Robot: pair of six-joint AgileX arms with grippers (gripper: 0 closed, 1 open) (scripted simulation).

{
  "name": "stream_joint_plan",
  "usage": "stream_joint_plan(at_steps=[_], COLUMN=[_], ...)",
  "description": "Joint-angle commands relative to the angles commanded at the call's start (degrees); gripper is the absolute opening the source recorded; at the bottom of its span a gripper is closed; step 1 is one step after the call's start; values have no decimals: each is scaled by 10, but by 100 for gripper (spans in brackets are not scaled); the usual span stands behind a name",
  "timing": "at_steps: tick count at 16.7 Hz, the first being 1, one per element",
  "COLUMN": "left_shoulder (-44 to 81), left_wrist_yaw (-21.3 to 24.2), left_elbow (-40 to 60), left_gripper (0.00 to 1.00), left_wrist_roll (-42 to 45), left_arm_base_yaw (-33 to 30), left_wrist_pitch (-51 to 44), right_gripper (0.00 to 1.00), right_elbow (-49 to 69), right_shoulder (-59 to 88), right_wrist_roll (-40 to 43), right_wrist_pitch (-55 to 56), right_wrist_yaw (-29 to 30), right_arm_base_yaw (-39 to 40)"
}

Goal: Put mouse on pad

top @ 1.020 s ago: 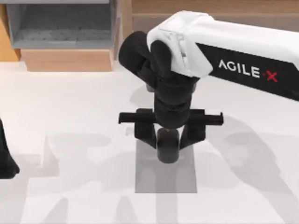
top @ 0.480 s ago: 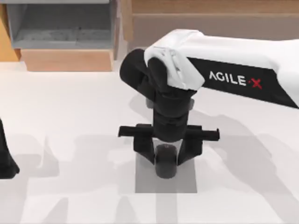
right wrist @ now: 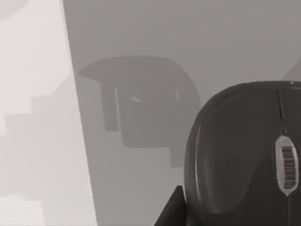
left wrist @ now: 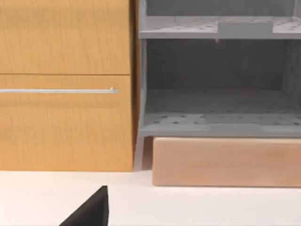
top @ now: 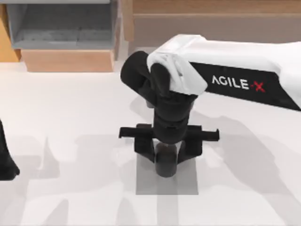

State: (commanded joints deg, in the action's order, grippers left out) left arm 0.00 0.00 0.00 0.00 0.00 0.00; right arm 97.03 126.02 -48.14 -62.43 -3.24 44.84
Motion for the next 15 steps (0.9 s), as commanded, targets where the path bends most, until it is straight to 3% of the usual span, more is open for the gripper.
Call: stream_joint_plan(at_steps=[8, 15], left_shoulder=[0, 0], left_wrist_yaw=[0, 0], left_elbow=[0, 0], left_gripper=[100, 100], left_wrist_roll=[0, 0], left_arm_base_yaw=[0, 0], left_wrist_pitch=[0, 0], right_gripper=[0, 53], right_elbow=[-11, -11], right_shoulder=[4, 4], right_wrist_roll=[3, 3], right_wrist_pitch=[20, 20], right_wrist_yaw=[23, 23], right_arm_base_yaw=[2, 2])
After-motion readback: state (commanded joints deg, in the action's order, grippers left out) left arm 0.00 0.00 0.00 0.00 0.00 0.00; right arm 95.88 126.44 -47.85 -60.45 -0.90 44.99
